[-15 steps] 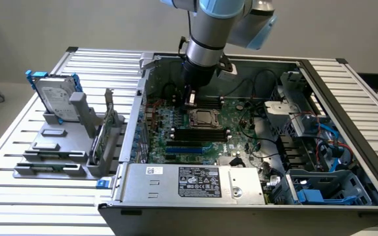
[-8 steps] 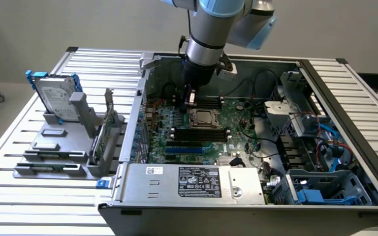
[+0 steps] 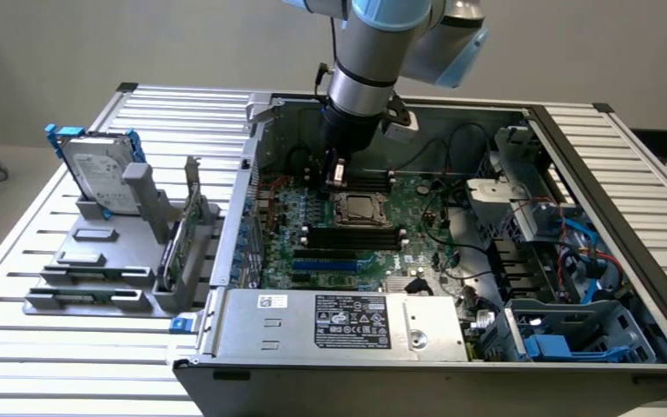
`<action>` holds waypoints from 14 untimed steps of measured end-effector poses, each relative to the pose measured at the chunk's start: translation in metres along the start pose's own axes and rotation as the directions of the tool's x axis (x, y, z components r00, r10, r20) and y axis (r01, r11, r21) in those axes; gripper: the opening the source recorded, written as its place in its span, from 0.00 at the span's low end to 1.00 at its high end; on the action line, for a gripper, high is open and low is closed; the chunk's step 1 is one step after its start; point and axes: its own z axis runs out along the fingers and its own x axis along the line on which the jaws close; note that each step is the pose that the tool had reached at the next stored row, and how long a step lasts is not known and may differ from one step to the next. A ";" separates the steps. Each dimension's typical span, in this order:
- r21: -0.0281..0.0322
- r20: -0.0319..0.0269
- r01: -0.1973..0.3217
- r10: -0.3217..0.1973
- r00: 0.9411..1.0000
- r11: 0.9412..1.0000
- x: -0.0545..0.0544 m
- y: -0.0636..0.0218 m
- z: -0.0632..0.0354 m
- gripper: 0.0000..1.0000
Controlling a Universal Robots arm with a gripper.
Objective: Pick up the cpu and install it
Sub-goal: 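Install the first cpu locking lever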
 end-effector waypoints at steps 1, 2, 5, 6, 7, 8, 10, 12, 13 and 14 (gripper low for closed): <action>0.000 0.000 0.000 0.000 1.000 1.000 0.000 0.0000 0.0000 0.11; 0.000 0.000 0.000 0.000 1.000 1.000 0.000 -0.0005 0.0001 0.11; -0.002 0.000 0.000 0.000 1.000 1.000 0.000 -0.0058 0.0009 0.11; -0.003 0.000 0.000 0.000 1.000 1.000 0.000 -0.0068 0.0010 0.11; -0.003 0.000 0.000 0.000 1.000 1.000 0.000 -0.0070 0.0002 0.11; -0.003 0.000 0.000 0.000 1.000 1.000 0.000 -0.0072 -0.0005 0.11; -0.003 0.000 0.000 0.000 1.000 1.000 0.000 -0.0075 -0.0020 0.11; -0.003 0.000 0.000 0.000 1.000 1.000 0.000 -0.0075 -0.0022 0.11; -0.003 0.000 0.000 0.000 1.000 1.000 0.000 -0.0075 -0.0022 0.11; -0.003 0.000 0.000 0.000 1.000 1.000 0.000 -0.0076 -0.0023 0.11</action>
